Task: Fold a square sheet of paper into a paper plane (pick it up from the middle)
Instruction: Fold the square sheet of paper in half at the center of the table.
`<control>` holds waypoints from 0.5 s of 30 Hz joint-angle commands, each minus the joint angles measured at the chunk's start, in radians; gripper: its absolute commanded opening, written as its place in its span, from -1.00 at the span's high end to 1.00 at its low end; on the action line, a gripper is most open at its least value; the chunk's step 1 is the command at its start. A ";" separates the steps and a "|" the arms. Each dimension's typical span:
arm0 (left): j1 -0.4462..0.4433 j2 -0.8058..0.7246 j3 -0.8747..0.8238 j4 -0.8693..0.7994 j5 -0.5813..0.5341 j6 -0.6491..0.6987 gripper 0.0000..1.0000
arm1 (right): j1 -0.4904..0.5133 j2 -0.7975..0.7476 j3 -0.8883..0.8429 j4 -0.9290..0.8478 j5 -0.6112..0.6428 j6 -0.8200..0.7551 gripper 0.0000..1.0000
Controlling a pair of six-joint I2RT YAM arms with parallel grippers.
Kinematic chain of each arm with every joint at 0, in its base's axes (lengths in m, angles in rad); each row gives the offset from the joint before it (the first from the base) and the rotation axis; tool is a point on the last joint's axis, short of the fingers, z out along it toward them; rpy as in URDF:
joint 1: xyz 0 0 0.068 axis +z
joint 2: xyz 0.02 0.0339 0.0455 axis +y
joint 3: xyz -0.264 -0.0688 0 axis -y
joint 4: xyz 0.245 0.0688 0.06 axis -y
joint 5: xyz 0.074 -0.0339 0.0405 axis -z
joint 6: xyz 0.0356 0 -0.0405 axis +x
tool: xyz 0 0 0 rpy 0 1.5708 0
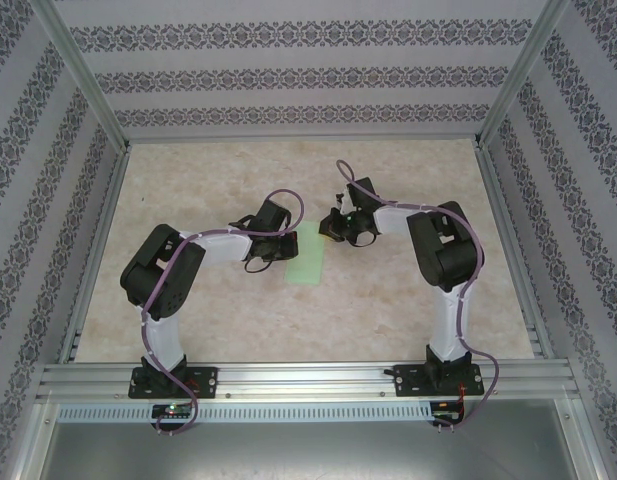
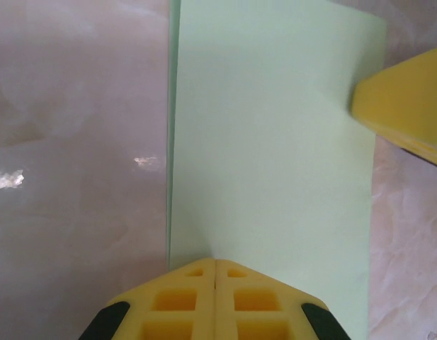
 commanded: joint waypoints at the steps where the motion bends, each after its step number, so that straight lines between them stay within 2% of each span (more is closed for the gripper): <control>1: 0.001 0.052 -0.028 -0.100 -0.019 0.024 1.00 | -0.010 0.045 -0.022 -0.012 0.058 0.000 0.88; 6: 0.000 0.052 -0.033 -0.094 -0.019 0.023 1.00 | -0.012 0.000 -0.019 0.002 0.034 0.006 0.87; 10: 0.000 0.052 -0.032 -0.095 -0.019 0.024 1.00 | -0.013 -0.034 0.079 -0.093 0.030 -0.022 0.87; 15: -0.001 0.046 -0.030 -0.100 -0.025 0.023 1.00 | -0.016 -0.013 0.135 -0.112 0.027 -0.025 0.86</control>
